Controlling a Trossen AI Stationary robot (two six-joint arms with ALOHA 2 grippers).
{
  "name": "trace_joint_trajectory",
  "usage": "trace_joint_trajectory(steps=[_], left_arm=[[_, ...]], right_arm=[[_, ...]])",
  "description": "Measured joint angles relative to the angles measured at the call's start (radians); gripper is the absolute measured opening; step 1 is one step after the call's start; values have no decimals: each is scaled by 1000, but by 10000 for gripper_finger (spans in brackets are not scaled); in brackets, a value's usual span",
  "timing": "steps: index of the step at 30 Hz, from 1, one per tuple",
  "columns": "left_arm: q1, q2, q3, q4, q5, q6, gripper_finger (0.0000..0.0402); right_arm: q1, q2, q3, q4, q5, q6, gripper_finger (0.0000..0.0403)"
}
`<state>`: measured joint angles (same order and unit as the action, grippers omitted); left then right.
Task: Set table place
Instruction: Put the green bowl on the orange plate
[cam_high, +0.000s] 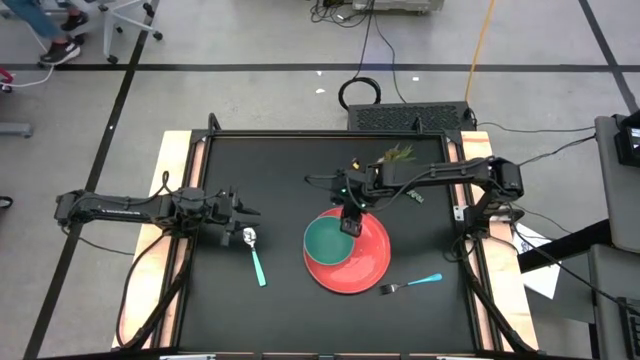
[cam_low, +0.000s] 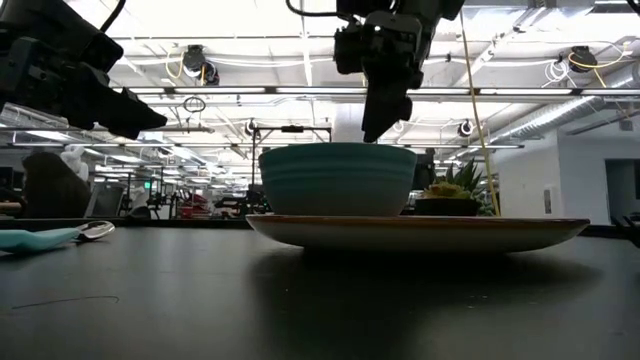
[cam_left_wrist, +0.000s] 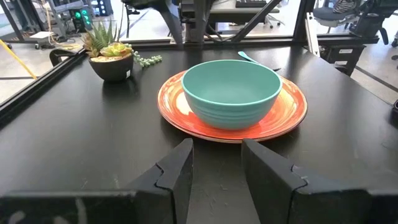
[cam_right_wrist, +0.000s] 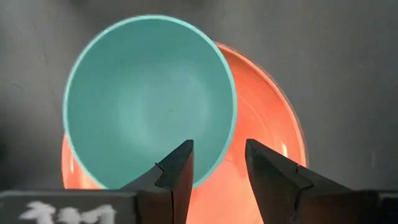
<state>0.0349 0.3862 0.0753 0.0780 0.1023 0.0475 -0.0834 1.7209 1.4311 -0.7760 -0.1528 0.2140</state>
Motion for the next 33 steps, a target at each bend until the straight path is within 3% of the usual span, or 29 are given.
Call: trace_joint_trajectory(steps=[23,33], left_arm=[[0,0,0,-8,0,-4,143],[0,0,0,-8,0,0,143]], right_arm=[[8,47,-3,38,26,15,140],[11,47,-3,40,26,0,222]])
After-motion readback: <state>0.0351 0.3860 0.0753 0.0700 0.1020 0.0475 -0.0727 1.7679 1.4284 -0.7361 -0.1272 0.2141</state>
